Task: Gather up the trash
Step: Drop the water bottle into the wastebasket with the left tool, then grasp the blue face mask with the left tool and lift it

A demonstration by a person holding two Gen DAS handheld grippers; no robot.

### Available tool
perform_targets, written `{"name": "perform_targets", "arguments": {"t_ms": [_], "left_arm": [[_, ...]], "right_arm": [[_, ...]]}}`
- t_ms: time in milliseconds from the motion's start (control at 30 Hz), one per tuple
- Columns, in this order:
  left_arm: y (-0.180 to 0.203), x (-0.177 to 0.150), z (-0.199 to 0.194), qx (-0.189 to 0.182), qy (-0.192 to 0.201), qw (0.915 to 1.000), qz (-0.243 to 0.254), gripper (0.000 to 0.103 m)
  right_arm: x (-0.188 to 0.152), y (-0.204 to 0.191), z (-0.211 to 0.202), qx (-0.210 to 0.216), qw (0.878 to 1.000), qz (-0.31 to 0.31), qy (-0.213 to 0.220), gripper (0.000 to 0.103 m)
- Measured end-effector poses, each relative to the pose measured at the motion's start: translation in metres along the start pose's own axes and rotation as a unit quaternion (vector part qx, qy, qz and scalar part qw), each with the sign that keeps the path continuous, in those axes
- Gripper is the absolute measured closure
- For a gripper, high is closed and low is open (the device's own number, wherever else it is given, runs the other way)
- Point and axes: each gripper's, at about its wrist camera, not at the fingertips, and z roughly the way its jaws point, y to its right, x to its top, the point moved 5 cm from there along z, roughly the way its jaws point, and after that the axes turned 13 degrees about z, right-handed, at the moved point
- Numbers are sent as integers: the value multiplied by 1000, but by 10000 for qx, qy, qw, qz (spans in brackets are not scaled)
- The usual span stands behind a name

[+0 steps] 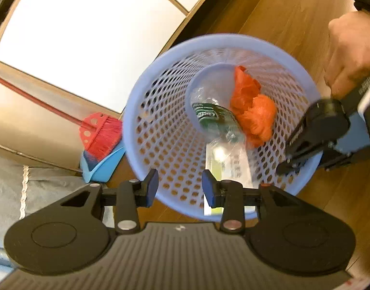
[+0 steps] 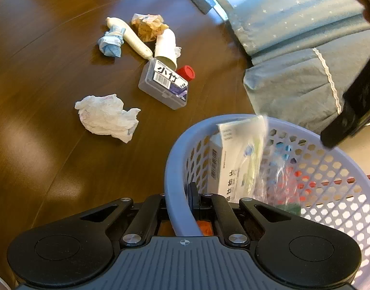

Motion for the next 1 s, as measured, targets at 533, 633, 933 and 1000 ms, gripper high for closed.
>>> {"name": "perform_targets", "arguments": {"t_ms": [533, 633, 933, 1000], "left_arm": [[62, -154, -25, -514, -1187, 9827, -1327, 65], [80, -176, -26, -663, -1301, 9780, -1487, 62], [139, -203, -14, -1258, -1194, 9658, -1929, 61], [151, -201, -8, -1381, -1068, 9678, -1813, 60]], "right_arm": [[-6, -2, -4, 21, 10000, -30, -25, 103], [-6, -2, -4, 27, 10000, -30, -44, 103], [-6, -4, -3, 36, 9999, -90, -66, 103], [-6, -4, -3, 40, 9999, -114, -72, 103]]}}
